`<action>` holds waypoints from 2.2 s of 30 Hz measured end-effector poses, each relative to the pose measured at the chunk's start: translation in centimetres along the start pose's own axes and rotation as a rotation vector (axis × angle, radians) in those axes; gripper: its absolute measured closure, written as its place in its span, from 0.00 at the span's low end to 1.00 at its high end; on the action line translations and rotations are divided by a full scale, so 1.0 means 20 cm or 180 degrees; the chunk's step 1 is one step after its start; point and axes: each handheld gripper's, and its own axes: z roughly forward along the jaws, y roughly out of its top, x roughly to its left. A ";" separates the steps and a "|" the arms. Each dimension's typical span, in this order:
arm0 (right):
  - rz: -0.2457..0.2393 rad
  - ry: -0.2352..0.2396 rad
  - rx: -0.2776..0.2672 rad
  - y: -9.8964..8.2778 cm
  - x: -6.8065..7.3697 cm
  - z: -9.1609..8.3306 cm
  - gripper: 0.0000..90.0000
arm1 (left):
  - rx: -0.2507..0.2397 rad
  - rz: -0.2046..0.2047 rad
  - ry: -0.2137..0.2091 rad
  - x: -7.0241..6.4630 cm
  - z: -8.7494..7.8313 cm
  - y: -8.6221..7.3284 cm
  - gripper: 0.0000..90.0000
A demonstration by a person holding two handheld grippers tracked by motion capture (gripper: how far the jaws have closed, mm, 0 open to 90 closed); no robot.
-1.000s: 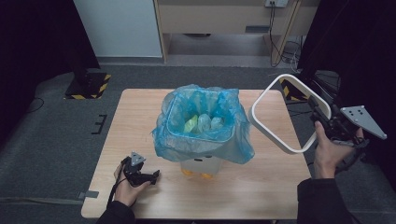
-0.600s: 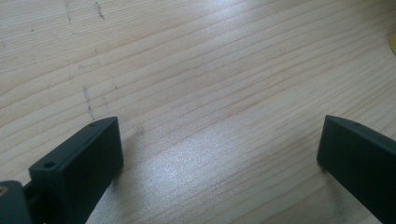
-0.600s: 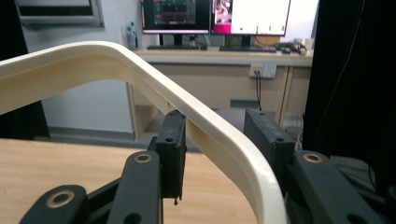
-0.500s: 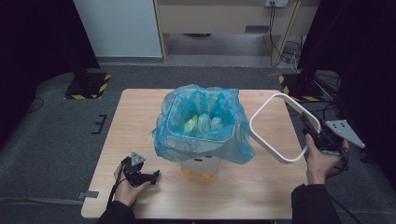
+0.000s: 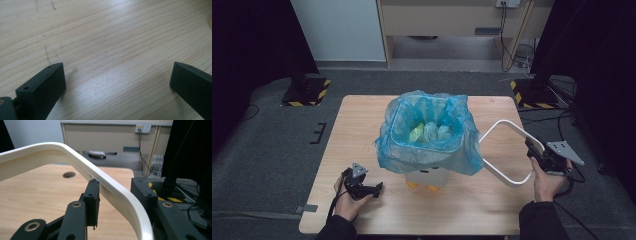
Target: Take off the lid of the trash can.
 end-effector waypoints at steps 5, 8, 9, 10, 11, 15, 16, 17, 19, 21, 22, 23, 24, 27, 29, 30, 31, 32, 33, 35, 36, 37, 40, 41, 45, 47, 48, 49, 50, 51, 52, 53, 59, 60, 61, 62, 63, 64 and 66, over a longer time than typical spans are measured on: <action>0.0061 -0.0004 0.0133 -0.09 -0.02 0.02 0.67 | 0.0008 0.0007 -0.0001 0.00 0.00 0.00 0.00; 0.0080 -0.0006 0.0240 -0.14 -0.02 0.03 0.67 | 0.0009 0.0009 -0.0003 0.00 0.00 0.00 0.00; 0.0078 -0.0015 0.0310 -0.16 -0.02 0.03 0.67 | 0.0010 0.0010 -0.0004 0.00 0.00 0.00 0.00; 0.0069 -0.0021 0.0322 -0.17 -0.02 0.04 0.67 | 0.0009 0.0009 -0.0004 0.00 0.00 0.00 0.00; 0.0065 -0.0008 0.0370 -0.18 -0.03 0.04 0.67 | 0.0009 0.0009 -0.0004 0.00 0.00 0.00 0.00; 0.0031 0.0014 0.0540 -0.24 -0.03 0.06 0.67 | 0.0009 0.0008 -0.0004 0.00 0.00 0.00 0.00; 0.0003 0.0019 0.0601 -0.24 -0.03 0.06 0.67 | 0.0010 0.0009 -0.0004 0.00 0.00 0.00 0.00; -0.0009 0.0036 0.0639 -0.25 -0.03 0.07 0.67 | 0.0009 0.0008 -0.0004 0.00 0.00 0.00 0.00; -0.0041 0.0052 0.0650 -0.26 -0.03 0.08 0.67 | 0.0010 0.0010 -0.0004 0.00 0.00 0.00 0.00; -0.0043 0.0085 0.0700 -0.28 -0.03 0.09 0.66 | 0.0010 0.0009 -0.0005 0.00 0.00 0.00 0.00; -0.0030 0.0103 0.0728 -0.28 -0.03 0.10 0.67 | 0.0009 0.0009 -0.0005 0.00 0.00 0.00 0.00; -0.0054 0.0117 0.0763 -0.29 -0.03 0.10 0.66 | 0.0009 0.0008 -0.0004 0.00 0.00 0.00 0.00; -0.0053 0.0142 0.0813 -0.29 -0.02 0.10 0.66 | 0.0010 0.0009 -0.0005 0.00 0.00 0.00 0.00; -0.0108 0.0196 0.0898 -0.31 -0.02 0.12 0.66 | 0.0010 0.0010 -0.0005 0.00 0.00 0.00 0.00; -0.0136 0.0222 0.0966 -0.32 -0.01 0.12 0.66 | 0.0010 0.0010 -0.0006 0.00 0.00 0.00 0.00; -0.0134 0.0229 0.0991 -0.33 -0.01 0.13 0.66 | 0.0010 0.0011 -0.0007 0.00 0.00 0.00 0.00; -0.0136 0.0240 0.1018 -0.33 -0.01 0.13 0.66 | 0.0009 0.0009 -0.0009 0.00 0.00 0.00 0.00; -0.0141 0.0239 0.1037 -0.34 -0.01 0.13 0.66 | 0.0008 0.0010 -0.0010 0.00 0.00 0.00 0.00; -0.0144 0.0240 0.1070 -0.34 -0.01 0.13 0.66 | 0.0004 0.0017 -0.0012 0.00 0.00 0.00 0.00; -0.0163 0.0259 0.1098 -0.35 -0.01 0.13 0.66 | -0.0004 0.0016 -0.0015 0.00 0.00 0.00 0.00; -0.0124 0.0261 0.1102 -0.35 -0.02 0.14 0.66 | -0.0009 0.0013 -0.0015 0.00 -0.01 0.00 0.01; -0.0080 0.0279 0.1105 -0.35 -0.02 0.14 0.66 | -0.0010 0.0011 -0.0012 0.00 -0.01 0.00 0.01; -0.0097 0.0292 0.1167 -0.37 -0.02 0.14 0.62 | 0.0004 0.0007 -0.0013 0.00 -0.01 0.00 0.04; -0.0124 0.0302 0.1225 -0.37 -0.02 0.14 0.62 | 0.0006 0.0005 -0.0014 0.00 -0.01 0.00 0.05; -0.0225 0.0303 0.1298 -0.37 -0.02 0.15 0.59 | 0.0027 -0.0001 -0.0012 0.00 -0.02 0.01 0.10; -0.0193 0.0339 0.1305 -0.36 -0.01 0.15 0.54 | 0.0028 -0.0011 -0.0010 0.00 -0.03 0.01 0.13; -0.0175 0.0352 0.1310 -0.36 0.00 0.14 0.53 | 0.0043 -0.0022 -0.0016 0.01 -0.03 0.01 0.14; -0.0176 0.0362 0.1296 -0.36 0.00 0.14 0.53 | 0.0043 -0.0042 -0.0017 0.01 -0.03 0.01 0.14; -0.0192 0.0362 0.1279 -0.35 0.00 0.13 0.53 | 0.0045 -0.0059 -0.0021 0.01 -0.04 0.01 0.15; -0.0171 0.0374 0.1267 -0.34 0.00 0.13 0.52 | 0.0041 -0.0077 -0.0024 0.01 -0.04 0.01 0.16; -0.0159 0.0387 0.1238 -0.34 0.01 0.12 0.51 | 0.0045 -0.0092 -0.0028 0.01 -0.04 0.01 0.17; -0.0138 0.0399 0.1227 -0.33 0.01 0.12 0.51 | 0.0034 -0.0108 -0.0024 0.01 -0.05 0.01 0.17; -0.0072 0.0421 0.1099 -0.30 0.03 0.10 0.49 | -0.0112 -0.0189 0.0006 0.03 -0.08 0.03 0.19; -0.0042 0.0438 0.1065 -0.29 0.04 0.10 0.49 | -0.0139 -0.0195 0.0014 0.03 -0.09 0.03 0.19; -0.0020 0.0432 0.1060 -0.28 0.04 0.10 0.49 | -0.0161 -0.0204 0.0018 0.03 -0.10 0.03 0.19; -0.0039 0.0430 0.1032 -0.28 0.05 0.10 0.48 | -0.0212 -0.0214 0.0030 0.03 -0.10 0.04 0.19; -0.0030 0.0437 0.1019 -0.27 0.05 0.10 0.48 | -0.0246 -0.0223 0.0037 0.03 -0.11 0.04 0.19; -0.0012 0.0439 0.1002 -0.26 0.05 0.10 0.47 | -0.0300 -0.0229 0.0048 0.04 -0.12 0.05 0.19; 0.0017 0.0436 0.0923 -0.24 0.06 0.09 0.46 | -0.0376 -0.0244 0.0051 0.04 -0.14 0.06 0.19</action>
